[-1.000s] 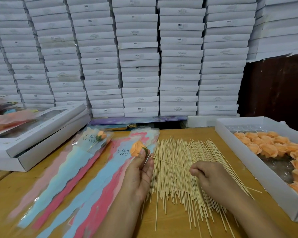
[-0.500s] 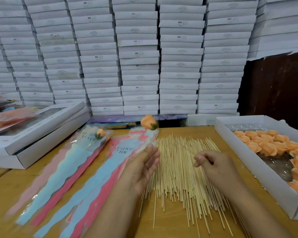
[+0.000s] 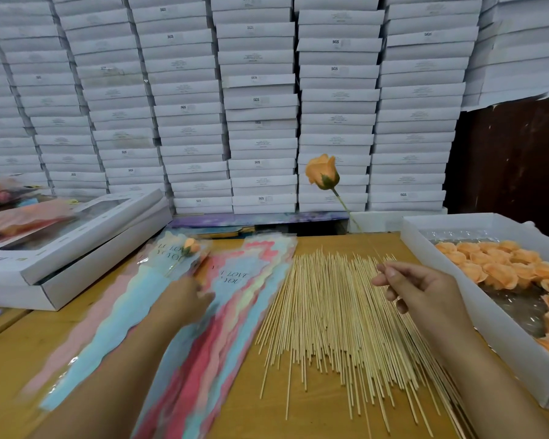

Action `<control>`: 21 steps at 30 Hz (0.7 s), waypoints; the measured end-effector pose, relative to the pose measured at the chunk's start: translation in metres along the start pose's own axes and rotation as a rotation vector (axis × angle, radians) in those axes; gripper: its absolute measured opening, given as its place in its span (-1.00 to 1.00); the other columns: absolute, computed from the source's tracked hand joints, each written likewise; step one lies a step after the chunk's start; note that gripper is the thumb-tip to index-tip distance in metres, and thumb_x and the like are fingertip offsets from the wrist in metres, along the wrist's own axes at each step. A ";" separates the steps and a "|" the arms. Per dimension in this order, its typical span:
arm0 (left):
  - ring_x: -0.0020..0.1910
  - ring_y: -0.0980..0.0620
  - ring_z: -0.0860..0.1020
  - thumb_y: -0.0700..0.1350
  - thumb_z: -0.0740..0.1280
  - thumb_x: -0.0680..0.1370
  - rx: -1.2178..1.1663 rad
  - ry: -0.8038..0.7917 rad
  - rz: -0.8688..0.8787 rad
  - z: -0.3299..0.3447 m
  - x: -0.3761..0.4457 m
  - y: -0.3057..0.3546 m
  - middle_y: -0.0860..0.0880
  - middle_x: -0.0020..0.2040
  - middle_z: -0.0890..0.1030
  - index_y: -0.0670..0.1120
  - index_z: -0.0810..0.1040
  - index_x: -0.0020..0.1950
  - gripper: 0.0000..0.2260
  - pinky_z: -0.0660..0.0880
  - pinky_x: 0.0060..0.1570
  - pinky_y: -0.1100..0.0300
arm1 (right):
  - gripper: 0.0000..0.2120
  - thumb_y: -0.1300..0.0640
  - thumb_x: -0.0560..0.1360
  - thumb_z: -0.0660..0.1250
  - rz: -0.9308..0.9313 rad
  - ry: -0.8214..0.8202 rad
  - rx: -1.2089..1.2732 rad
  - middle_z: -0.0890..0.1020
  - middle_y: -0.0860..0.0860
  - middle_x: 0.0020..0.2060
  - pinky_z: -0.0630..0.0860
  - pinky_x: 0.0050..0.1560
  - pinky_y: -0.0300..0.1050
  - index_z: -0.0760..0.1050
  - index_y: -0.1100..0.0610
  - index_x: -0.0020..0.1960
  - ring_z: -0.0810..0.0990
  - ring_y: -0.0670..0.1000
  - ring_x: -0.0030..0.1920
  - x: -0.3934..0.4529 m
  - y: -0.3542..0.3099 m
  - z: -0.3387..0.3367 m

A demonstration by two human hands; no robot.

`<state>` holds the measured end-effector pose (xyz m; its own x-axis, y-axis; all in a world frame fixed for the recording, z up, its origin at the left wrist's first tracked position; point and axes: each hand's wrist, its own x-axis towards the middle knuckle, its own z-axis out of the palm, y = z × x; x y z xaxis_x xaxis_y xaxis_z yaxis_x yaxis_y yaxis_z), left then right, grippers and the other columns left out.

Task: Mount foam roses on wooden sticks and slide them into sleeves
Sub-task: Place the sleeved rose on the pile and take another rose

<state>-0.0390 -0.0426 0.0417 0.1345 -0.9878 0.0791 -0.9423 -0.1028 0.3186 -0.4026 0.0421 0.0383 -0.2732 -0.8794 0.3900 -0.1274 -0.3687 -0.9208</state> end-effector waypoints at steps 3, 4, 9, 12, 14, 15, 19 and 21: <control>-0.24 0.02 0.45 0.29 0.22 0.59 0.186 -0.086 0.027 0.021 0.001 -0.018 -0.02 -0.23 0.47 -0.06 0.39 -0.23 -0.55 0.32 -0.28 0.15 | -0.83 0.22 0.59 0.32 -0.024 0.002 0.001 0.74 -0.02 -0.19 0.48 -0.40 -0.34 0.65 0.02 0.02 0.54 -0.17 -0.36 0.000 0.000 0.001; -0.30 0.04 0.42 0.33 0.20 0.58 0.198 -0.070 0.044 0.024 0.000 -0.019 -0.02 -0.28 0.45 -0.06 0.37 -0.26 -0.52 0.27 -0.33 0.17 | -0.83 0.23 0.59 0.31 -0.028 0.003 0.003 0.74 -0.02 -0.19 0.48 -0.39 -0.35 0.65 0.03 0.03 0.54 -0.17 -0.36 -0.001 0.000 0.001; -0.23 0.02 0.51 0.36 0.16 0.58 0.223 -0.038 0.131 0.025 -0.010 -0.006 -0.05 -0.18 0.55 -0.10 0.54 -0.16 -0.47 0.46 -0.21 0.12 | -0.82 0.26 0.59 0.30 -0.038 0.014 0.015 0.74 0.00 -0.19 0.47 -0.37 -0.40 0.66 0.06 -0.01 0.52 -0.18 -0.37 -0.001 -0.003 0.002; -0.16 -0.02 0.59 0.19 0.15 0.66 0.326 0.001 0.164 0.025 -0.015 0.003 -0.02 -0.17 0.56 -0.09 0.56 -0.14 -0.58 0.53 -0.16 0.12 | -0.82 0.27 0.59 0.30 -0.042 0.012 0.016 0.74 -0.01 -0.20 0.47 -0.36 -0.41 0.65 0.08 0.00 0.52 -0.18 -0.37 -0.001 -0.003 0.003; -0.23 0.01 0.56 0.16 0.14 0.67 0.355 0.003 0.162 0.026 -0.018 0.008 -0.01 -0.22 0.54 -0.08 0.54 -0.15 -0.60 0.55 -0.18 0.12 | -0.82 0.28 0.59 0.30 -0.045 0.014 0.009 0.73 -0.02 -0.21 0.47 -0.35 -0.42 0.65 0.09 0.02 0.52 -0.18 -0.38 -0.001 -0.002 0.003; -0.31 0.03 0.50 0.20 0.14 0.66 0.360 -0.003 0.161 0.025 -0.020 0.010 0.00 -0.28 0.50 -0.07 0.49 -0.22 -0.57 0.51 -0.23 0.12 | -0.82 0.28 0.59 0.30 -0.046 0.014 0.006 0.73 -0.02 -0.22 0.46 -0.35 -0.42 0.65 0.09 0.02 0.52 -0.19 -0.38 -0.001 -0.001 0.003; -0.31 0.00 0.46 0.11 0.14 0.66 0.421 0.006 0.164 0.026 -0.026 0.019 -0.01 -0.32 0.41 -0.06 0.38 -0.26 -0.63 0.40 -0.28 0.15 | -0.82 0.28 0.59 0.30 -0.057 0.006 -0.007 0.73 -0.02 -0.22 0.46 -0.34 -0.44 0.65 0.09 0.04 0.52 -0.19 -0.38 0.000 0.002 0.002; -0.18 -0.02 0.58 -0.07 0.12 0.66 0.486 0.036 0.169 0.024 -0.029 0.024 -0.02 -0.22 0.48 -0.08 0.42 -0.17 -0.76 0.48 -0.23 0.14 | -0.82 0.28 0.59 0.31 -0.061 0.004 -0.011 0.73 -0.02 -0.21 0.47 -0.33 -0.44 0.65 0.07 0.04 0.53 -0.20 -0.37 0.001 0.003 0.001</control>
<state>-0.0731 -0.0192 0.0247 -0.0293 -0.9915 0.1267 -0.9842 0.0064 -0.1768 -0.4019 0.0399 0.0356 -0.2684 -0.8542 0.4453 -0.1544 -0.4181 -0.8952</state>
